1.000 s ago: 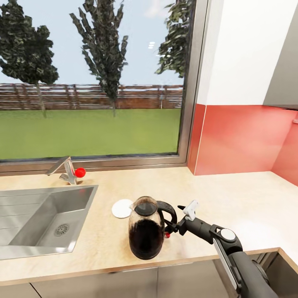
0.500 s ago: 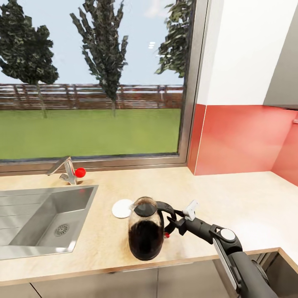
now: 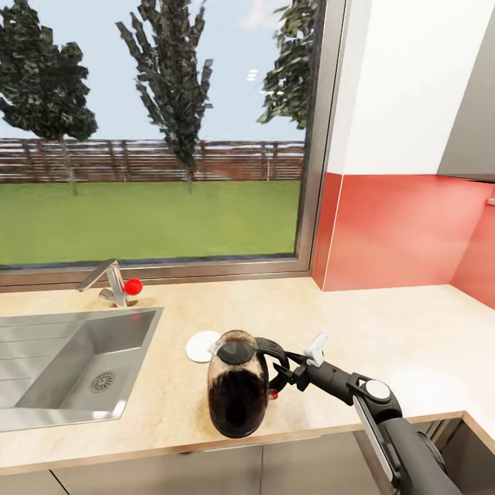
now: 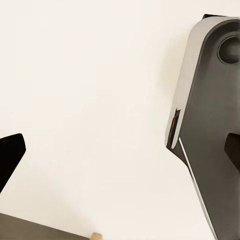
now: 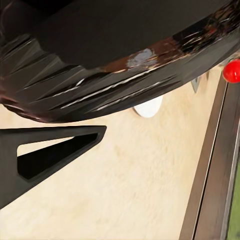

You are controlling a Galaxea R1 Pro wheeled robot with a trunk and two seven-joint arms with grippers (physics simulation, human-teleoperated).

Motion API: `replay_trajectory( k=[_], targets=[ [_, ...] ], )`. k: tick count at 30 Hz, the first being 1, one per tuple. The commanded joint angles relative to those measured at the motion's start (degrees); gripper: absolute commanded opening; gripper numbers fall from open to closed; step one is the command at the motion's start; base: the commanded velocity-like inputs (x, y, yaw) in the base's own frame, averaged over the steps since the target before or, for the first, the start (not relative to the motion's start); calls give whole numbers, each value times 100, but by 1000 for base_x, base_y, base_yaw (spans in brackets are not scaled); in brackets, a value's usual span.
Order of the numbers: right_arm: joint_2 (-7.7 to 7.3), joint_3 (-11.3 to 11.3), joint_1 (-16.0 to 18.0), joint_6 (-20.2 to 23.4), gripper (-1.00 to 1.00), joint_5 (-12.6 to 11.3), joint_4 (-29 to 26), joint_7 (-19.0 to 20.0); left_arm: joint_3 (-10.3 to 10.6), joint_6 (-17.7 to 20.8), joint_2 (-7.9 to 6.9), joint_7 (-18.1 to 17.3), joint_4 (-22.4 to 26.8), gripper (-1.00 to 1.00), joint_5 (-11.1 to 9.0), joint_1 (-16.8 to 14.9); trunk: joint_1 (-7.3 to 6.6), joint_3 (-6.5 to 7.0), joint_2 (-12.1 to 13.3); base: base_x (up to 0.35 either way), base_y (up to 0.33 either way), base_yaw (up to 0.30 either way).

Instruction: Set up a coffee station on the kitchen countertop: keep the coffee maker on the countertop, move the bottle of coffee from the kitchen shelf to the counter next to the coffee maker, place a paper coffee filter on top of the coffee maker, put the saucer next to the coffee maker with the coffee cup on the saucer, and place the electric kettle next to the coffee maker.

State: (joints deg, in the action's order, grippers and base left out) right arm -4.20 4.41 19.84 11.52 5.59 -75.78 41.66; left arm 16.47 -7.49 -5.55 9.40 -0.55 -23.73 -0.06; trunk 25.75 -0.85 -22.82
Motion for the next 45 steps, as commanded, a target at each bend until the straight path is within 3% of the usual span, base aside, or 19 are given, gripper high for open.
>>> replay_trajectory(
  k=[1,9,17,21,23,24,26,27,32,45],
  targets=[
    [-2,6,2,36,-100,22,-13,25,49,-24,1,10,-6,100,-44,-3,3,-9,-10,0,0,0],
    [13,7,2,66,-100,16,-111,13,49,-24,1,10,-13,100,-39,-3,3,-9,-10,0,0,0],
    [56,7,15,305,-100,21,-709,-35,49,-24,1,8,-15,100,-36,-3,3,-9,-10,0,0,0],
    [73,7,244,775,-100,26,-821,-67,51,-24,7,3,-8,100,-36,-3,3,-9,-10,0,0,0],
    [78,7,530,1112,-100,25,-841,-264,58,-21,23,1,-7,100,-31,-3,3,-9,-10,0,0,0],
    [143,18,882,1652,-100,16,-841,-688,63,-31,34,-5,-6,100,-28,-3,3,-9,-10,0,0,0],
    [297,26,1039,2023,-100,17,-841,-971,65,-48,40,-11,-6,100,-27,-3,3,-9,-10,0,0,0],
    [473,34,1116,2240,-100,36,-847,-1150,68,-55,44,-15,-6,100,-17,-3,3,-9,-10,0,0,0],
    [592,119,1152,2336,-100,60,-848,-1241,62,-63,45,-9,2,100,-23,-3,3,-9,-10,-11,0,0],
    [581,164,1154,2333,-100,45,-931,-1227,42,-33,40,1,19,100,-21,-12,3,-9,-10,-276,0,0]
  ],
)
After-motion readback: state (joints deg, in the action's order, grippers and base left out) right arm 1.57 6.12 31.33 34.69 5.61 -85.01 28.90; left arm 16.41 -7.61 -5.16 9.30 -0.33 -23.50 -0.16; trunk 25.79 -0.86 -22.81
